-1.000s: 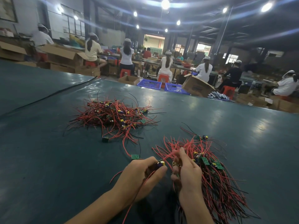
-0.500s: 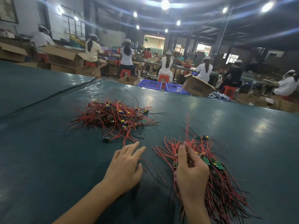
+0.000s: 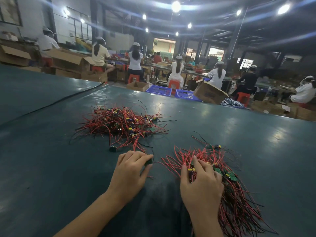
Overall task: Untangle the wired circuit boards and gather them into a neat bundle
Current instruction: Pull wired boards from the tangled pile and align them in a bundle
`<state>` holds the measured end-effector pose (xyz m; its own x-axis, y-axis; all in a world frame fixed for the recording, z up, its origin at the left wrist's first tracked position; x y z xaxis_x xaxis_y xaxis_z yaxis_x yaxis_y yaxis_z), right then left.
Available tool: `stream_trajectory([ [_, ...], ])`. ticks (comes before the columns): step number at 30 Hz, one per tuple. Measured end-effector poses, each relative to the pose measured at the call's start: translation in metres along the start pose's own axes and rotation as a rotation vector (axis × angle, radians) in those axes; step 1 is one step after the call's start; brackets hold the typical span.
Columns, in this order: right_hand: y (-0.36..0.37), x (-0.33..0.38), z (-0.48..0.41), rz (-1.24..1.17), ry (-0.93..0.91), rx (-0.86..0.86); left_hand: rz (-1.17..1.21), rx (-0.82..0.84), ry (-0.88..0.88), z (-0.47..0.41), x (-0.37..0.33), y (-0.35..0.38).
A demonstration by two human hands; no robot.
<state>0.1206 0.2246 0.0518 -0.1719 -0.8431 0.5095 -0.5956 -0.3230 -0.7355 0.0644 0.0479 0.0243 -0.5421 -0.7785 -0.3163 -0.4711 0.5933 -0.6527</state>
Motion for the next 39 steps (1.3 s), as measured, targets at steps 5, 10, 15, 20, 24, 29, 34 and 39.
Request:
stream_trajectory([
  [5,0.009,0.02,0.011,-0.444,-0.288,-0.184,-0.012,-0.193,0.149,-0.003,-0.013,-0.007],
  [10,0.005,0.023,0.019,-0.408,-0.581,-0.519,0.032,-0.117,0.023,-0.003,-0.012,-0.01],
  [15,0.023,0.032,0.031,-0.474,-0.678,-0.117,0.236,-0.166,-0.137,-0.006,-0.003,-0.012],
  [20,0.04,0.032,0.032,-0.547,-0.263,0.245,0.236,-0.205,0.057,-0.005,-0.013,-0.014],
  [24,0.032,0.037,0.026,-0.971,-0.023,0.308,0.269,-0.15,0.205,-0.002,-0.022,-0.012],
  [29,0.025,0.039,0.022,-1.172,0.105,0.222,0.403,-0.149,0.269,-0.001,-0.023,-0.011],
  [34,0.021,0.039,0.023,-1.234,0.117,0.139,0.571,-0.198,0.284,-0.002,-0.028,-0.015],
  [39,0.021,0.037,0.019,-1.301,0.171,0.133,0.588,-0.166,0.316,0.0,-0.029,-0.014],
])
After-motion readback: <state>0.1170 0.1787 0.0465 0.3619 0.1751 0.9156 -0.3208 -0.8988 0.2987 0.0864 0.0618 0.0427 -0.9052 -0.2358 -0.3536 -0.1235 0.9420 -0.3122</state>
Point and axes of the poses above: each hand's wrist, its own z-axis away from the middle knuckle, its own y-axis out of the palm, x = y × z, the point moved 1 cm from there along -z, towards the middle knuckle
